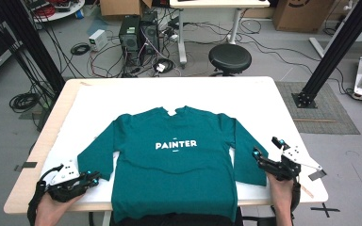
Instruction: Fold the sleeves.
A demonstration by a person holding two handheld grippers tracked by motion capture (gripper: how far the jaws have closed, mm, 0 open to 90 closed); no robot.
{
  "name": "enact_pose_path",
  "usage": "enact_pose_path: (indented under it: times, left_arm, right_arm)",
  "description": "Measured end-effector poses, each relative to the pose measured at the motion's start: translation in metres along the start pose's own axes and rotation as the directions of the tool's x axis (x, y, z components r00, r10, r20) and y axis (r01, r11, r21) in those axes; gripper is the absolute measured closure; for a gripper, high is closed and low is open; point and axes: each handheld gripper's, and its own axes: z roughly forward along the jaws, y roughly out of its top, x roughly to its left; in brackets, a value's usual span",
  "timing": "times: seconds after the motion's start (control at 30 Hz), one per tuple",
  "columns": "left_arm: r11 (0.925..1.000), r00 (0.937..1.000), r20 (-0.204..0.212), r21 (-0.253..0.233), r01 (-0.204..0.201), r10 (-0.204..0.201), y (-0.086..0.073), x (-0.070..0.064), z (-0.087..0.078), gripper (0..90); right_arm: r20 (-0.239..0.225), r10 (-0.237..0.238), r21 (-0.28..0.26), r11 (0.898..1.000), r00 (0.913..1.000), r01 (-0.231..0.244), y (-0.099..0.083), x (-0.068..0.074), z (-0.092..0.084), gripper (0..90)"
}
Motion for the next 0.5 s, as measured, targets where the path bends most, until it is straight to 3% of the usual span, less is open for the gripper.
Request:
enact_pose_path:
  times: [0.37, 0.5]
  left_arm:
    - [0.9974, 0.9974, -0.002, 0.002, 0.072, -0.072, 0.0008, 0.0019, -0.0001, 83.1]
    - [0.9970, 0.9972, -0.024, 0.029, 0.072, -0.071, 0.0049, 0.0004, 0.0003, 84.4]
  right_arm:
    - [0.001, 0.002, 0.002, 1.000, 1.0000, -0.002, 0.0001, 0.0004, 0.0000, 19.5]
    - [0.002, -0.001, 0.000, 1.000, 1.0000, 0.001, 0.0001, 0.0001, 0.0001, 19.5]
